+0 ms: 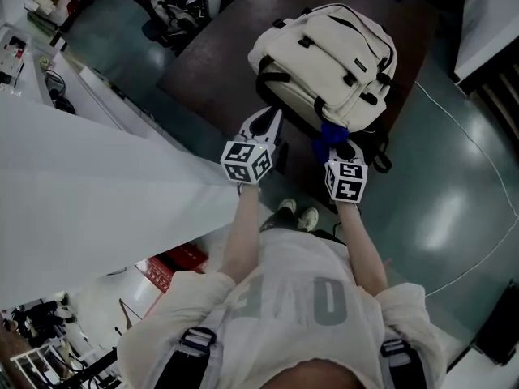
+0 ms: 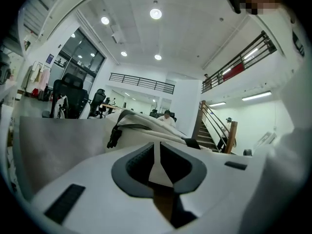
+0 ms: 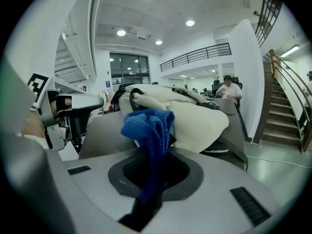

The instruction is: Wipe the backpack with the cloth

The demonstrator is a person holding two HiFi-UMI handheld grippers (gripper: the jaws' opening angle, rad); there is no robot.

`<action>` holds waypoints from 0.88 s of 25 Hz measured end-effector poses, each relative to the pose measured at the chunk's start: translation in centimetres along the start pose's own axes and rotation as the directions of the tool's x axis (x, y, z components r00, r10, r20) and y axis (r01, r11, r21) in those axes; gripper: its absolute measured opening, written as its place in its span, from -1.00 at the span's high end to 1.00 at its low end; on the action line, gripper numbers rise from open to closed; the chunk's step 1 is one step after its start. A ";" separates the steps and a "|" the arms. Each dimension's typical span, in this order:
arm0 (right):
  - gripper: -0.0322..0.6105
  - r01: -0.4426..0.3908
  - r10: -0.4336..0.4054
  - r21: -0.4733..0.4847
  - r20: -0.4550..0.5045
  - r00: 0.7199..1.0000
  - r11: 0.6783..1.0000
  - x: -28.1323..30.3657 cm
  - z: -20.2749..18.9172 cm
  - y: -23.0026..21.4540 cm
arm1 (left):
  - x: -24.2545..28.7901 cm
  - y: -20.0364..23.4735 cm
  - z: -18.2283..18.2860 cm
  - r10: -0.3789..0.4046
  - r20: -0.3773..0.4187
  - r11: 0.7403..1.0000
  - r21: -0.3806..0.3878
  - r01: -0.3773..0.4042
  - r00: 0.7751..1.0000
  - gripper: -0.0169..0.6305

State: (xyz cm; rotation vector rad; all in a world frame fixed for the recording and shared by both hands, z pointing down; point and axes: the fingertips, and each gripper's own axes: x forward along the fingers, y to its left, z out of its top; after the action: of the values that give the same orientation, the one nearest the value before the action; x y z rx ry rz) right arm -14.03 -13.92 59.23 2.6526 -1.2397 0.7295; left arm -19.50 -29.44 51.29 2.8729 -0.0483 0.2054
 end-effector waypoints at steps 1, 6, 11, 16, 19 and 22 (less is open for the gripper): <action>0.77 0.005 -0.005 0.006 -0.001 1.000 1.000 -0.2 0.0 -0.3 | 0.0 -0.1 0.1 -0.004 0.002 1.000 -0.002 0.004 1.000 0.82; 0.77 0.073 -0.073 0.042 -0.013 0.997 0.996 -1.1 -0.7 -3.2 | 0.2 -0.9 0.1 -0.012 0.008 1.000 0.000 0.012 1.000 0.82; 0.77 0.088 -0.089 -0.032 -0.016 0.996 0.996 -1.5 -0.4 -4.9 | 0.4 -1.8 0.7 0.013 0.053 1.000 0.004 -0.013 0.999 0.82; 0.77 0.100 -0.101 0.027 0.010 0.995 0.995 -3.4 -0.4 -5.6 | 0.7 -3.5 0.8 -0.016 0.065 1.000 0.004 0.016 0.998 0.85; 0.77 0.136 -0.140 0.093 0.045 0.989 0.986 -4.9 0.5 -7.3 | 1.3 -4.0 1.2 -0.037 0.073 0.999 0.010 0.036 0.997 0.86; 0.77 0.189 -0.204 0.159 0.084 0.975 0.969 -6.3 2.4 -9.6 | 2.0 -4.0 2.2 -0.037 0.087 0.999 -0.006 0.037 0.996 0.92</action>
State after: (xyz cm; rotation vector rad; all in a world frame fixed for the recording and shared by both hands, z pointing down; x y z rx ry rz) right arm -9.41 -3.97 55.03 2.9142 -0.9568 0.6914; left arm -17.02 -26.20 48.45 2.8715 -0.0121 0.0726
